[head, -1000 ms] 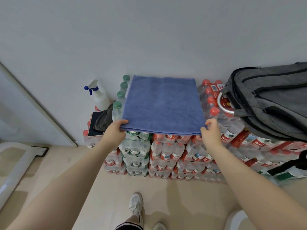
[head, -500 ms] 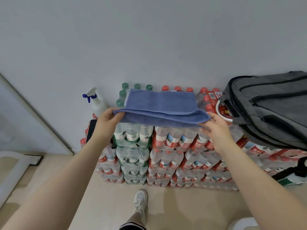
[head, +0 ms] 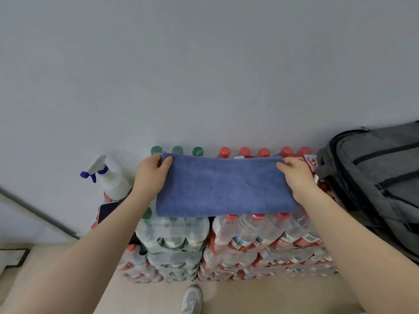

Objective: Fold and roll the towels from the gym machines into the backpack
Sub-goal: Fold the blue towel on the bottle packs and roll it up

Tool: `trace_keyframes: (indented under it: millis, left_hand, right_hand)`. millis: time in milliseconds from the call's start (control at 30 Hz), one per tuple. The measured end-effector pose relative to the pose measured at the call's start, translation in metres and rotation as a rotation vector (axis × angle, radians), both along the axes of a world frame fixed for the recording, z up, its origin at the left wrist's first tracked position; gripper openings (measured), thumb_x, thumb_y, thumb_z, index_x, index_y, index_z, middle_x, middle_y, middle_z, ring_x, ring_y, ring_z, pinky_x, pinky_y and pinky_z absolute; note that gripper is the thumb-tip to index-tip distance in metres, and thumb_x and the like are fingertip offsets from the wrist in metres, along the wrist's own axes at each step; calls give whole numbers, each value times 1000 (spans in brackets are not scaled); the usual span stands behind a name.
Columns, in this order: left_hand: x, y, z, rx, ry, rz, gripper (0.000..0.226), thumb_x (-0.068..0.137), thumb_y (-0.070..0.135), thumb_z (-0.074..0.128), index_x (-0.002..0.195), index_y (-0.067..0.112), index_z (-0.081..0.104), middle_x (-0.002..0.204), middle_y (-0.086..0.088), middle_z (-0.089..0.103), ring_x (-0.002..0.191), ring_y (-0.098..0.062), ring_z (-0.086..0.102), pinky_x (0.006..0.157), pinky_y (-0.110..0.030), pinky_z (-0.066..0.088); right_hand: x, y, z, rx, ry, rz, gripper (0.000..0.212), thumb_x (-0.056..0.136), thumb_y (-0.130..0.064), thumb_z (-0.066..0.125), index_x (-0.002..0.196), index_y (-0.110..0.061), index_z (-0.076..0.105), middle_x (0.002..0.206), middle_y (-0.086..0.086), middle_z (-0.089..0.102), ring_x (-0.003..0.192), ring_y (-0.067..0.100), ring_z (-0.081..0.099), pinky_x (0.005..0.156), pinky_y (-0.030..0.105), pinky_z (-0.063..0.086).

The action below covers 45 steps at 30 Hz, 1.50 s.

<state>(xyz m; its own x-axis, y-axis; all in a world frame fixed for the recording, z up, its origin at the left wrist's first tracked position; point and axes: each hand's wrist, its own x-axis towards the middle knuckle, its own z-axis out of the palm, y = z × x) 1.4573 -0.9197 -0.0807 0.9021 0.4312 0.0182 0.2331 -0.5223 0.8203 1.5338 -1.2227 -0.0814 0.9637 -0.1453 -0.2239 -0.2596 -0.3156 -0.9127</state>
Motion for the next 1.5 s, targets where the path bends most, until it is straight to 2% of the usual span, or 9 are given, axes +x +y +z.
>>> trace_keyframes:
  millis: [133, 500, 633, 733, 867, 967, 1167, 1367, 1500]
  left_hand:
    - [19, 5, -3, 173, 81, -63, 7, 90, 16, 50, 89, 12, 56, 75, -5, 56, 73, -25, 49, 66, -28, 34]
    - [44, 18, -9, 258, 108, -143, 23, 94, 10, 38, 98, 11, 60, 93, -9, 63, 83, -25, 53, 72, -31, 40]
    - [49, 11, -13, 419, 122, -187, 22, 94, 11, 39, 105, 8, 58, 108, -13, 60, 95, -33, 54, 75, -37, 42]
    - [45, -3, -13, 707, -51, -206, 31, 79, 3, 39, 101, 4, 61, 118, -21, 57, 98, -41, 57, 74, -43, 49]
    - [38, -41, -21, 674, -75, -578, 55, 72, 20, 26, 111, 1, 61, 133, -23, 50, 112, -37, 57, 89, -42, 48]
    - [34, -49, -36, 682, 110, -631, 85, 75, 48, -4, 146, 7, 18, 156, -10, 10, 144, -22, 15, 116, -30, 9]
    - [33, -42, -41, 758, 194, -549, 120, 55, 78, -31, 148, 11, 6, 157, -8, 3, 145, -21, 4, 117, -33, 1]
    - [32, -47, -37, 759, 243, -457, 128, 47, 83, -30, 148, 11, 6, 157, -10, 7, 145, -23, 7, 118, -35, 5]
    - [32, -72, -29, 712, 240, -467, 117, 56, 83, -12, 148, 13, 6, 157, -10, -1, 145, -23, 2, 117, -34, 3]
  right_hand:
    - [21, 11, -6, -237, 30, 66, 17, 89, -20, 56, 100, -8, 61, 94, 5, 60, 89, 21, 55, 76, 31, 42]
    - [40, 18, -11, -409, -82, 135, 9, 94, -13, 47, 86, -11, 52, 87, 4, 56, 84, 21, 49, 60, 26, 33]
    - [37, 22, -6, -695, -36, 112, 13, 95, -21, 44, 92, -10, 51, 100, 14, 61, 86, 28, 53, 68, 34, 38]
    - [24, 40, -2, -1006, -196, 169, 38, 96, -28, 41, 122, 0, 47, 130, 21, 49, 122, 37, 41, 99, 45, 35]
    - [-8, 101, -9, -919, -409, 681, 57, 96, -36, 24, 144, -4, 24, 154, 11, 21, 144, 24, 14, 117, 34, 7]
    - [-12, 117, -25, -1012, -300, 835, 55, 99, -33, 26, 148, -15, 8, 158, 1, 3, 145, 14, -2, 117, 31, -2]
    - [-1, 76, -29, -1067, -209, 726, 75, 82, -62, 2, 148, -26, 3, 158, -3, 0, 145, 15, -2, 116, 35, -3]
    - [-1, 12, -25, -867, -25, 518, 61, 99, -38, 27, 148, -13, 2, 158, 2, -1, 145, 20, 6, 118, 36, 13]
    - [-6, 4, -15, -700, 111, 340, 52, 97, -32, 37, 140, -3, 27, 142, 17, 39, 124, 33, 45, 96, 39, 40]
